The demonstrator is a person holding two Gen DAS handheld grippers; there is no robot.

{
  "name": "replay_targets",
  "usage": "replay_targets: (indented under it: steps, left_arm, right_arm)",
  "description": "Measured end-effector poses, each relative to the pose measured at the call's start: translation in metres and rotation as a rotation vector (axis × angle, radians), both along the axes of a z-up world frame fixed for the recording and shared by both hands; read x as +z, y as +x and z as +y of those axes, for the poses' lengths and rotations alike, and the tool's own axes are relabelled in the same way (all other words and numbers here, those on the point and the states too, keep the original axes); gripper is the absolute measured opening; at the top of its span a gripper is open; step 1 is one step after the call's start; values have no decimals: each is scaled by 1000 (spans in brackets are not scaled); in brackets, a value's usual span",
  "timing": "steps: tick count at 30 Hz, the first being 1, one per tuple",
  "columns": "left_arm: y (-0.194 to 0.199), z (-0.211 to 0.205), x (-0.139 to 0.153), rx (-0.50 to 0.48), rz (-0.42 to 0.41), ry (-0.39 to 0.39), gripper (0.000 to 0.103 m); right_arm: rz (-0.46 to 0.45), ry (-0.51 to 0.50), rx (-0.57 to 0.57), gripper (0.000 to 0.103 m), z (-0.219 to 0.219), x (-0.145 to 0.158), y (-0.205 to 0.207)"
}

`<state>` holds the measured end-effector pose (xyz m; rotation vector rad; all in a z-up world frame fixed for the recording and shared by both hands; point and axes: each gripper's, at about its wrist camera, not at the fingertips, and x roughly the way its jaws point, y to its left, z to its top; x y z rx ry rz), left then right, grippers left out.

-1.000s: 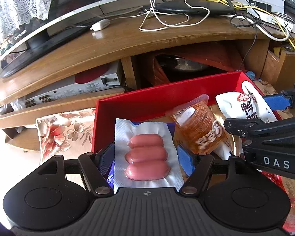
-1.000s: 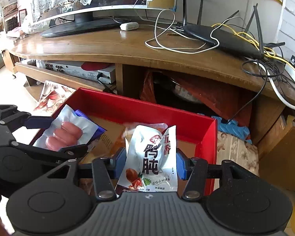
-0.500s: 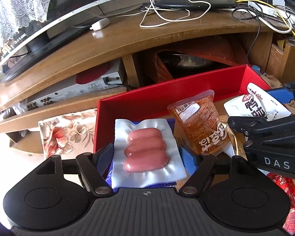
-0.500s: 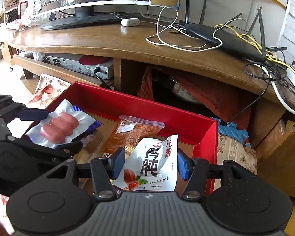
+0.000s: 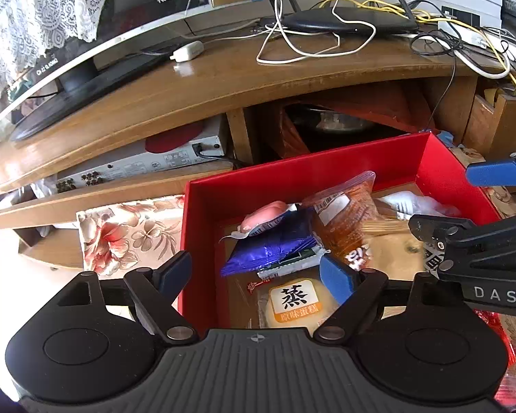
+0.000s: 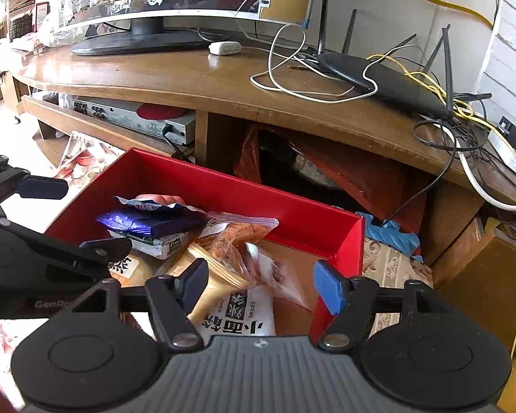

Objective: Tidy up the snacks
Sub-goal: 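Lower both packs into the red box and open both grippers, then grasp the red chips bag with the left gripper while the right grasps the pink bread packet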

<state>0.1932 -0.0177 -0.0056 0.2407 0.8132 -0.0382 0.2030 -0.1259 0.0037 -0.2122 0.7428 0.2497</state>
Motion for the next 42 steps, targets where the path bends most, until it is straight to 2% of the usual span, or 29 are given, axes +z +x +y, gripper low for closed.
replay_targets:
  steps: [13,25,28,35,39,42]
  left_arm:
    - [-21,-10,7,-55,7,-37,88]
    - [-49,-49,-11,-172,85,-79,89]
    - [-53,-64,-18,-222,105,-71,92]
    - [-62,-98,-19,-414,125,-62,93]
    - [-63,-115,-21,-520,143,-53,98]
    - [-67,-124,-24,-584,154,-34,95]
  right_arm:
    - [13,-11,-14,69,-18,6,-29]
    - [103,35,-76,71,-70,-1,-77]
    - [130,44,-102,71,-86,-3,-88]
    - [145,120,-157,72,-122,3,-97]
    - [153,154,-160,72,-130,3,-97]
    - [152,173,-150,72,-132,5,-99]
